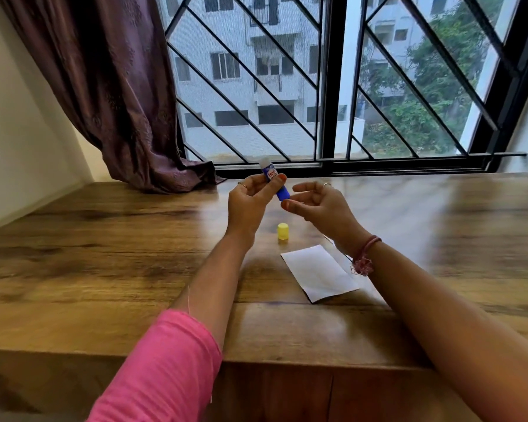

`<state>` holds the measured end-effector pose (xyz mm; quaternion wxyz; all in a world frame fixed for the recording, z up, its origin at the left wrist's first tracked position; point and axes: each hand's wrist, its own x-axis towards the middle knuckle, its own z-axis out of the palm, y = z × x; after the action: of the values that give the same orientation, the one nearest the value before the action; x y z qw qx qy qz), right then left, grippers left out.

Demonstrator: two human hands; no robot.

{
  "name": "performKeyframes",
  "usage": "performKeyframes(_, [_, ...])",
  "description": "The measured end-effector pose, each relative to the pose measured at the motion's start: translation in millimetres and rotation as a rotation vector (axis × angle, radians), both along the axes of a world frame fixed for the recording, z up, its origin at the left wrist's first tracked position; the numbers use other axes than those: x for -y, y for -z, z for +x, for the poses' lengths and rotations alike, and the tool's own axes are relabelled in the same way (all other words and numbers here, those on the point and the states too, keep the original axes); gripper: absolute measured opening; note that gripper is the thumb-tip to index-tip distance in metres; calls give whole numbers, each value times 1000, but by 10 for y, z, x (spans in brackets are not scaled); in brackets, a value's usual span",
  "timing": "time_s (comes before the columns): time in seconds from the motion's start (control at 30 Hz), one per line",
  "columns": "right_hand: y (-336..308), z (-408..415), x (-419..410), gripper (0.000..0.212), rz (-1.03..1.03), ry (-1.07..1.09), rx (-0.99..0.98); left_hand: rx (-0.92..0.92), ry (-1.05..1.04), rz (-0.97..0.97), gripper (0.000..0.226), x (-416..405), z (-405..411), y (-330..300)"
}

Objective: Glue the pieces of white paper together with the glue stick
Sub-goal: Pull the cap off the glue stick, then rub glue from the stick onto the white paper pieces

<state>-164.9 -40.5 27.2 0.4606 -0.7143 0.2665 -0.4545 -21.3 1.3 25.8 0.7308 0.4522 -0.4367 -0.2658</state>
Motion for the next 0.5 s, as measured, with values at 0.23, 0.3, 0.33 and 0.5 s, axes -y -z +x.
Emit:
performKeyframes(0.23, [71, 0, -62, 30, 146, -84, 136, -96, 71, 5, 21, -56, -122, -22])
performKeyframes(0.3, [80, 2, -59, 26, 197, -133, 170, -106, 77, 10, 14, -58, -143, -13])
performKeyframes(0.33, [84, 6, -60, 24, 201, -147, 174, -108, 78, 12, 12, -57, -151, -9])
performKeyframes(0.5, [100, 51, -101, 24, 173, -118, 124, -133, 101, 10, 11, -44, -145, 4])
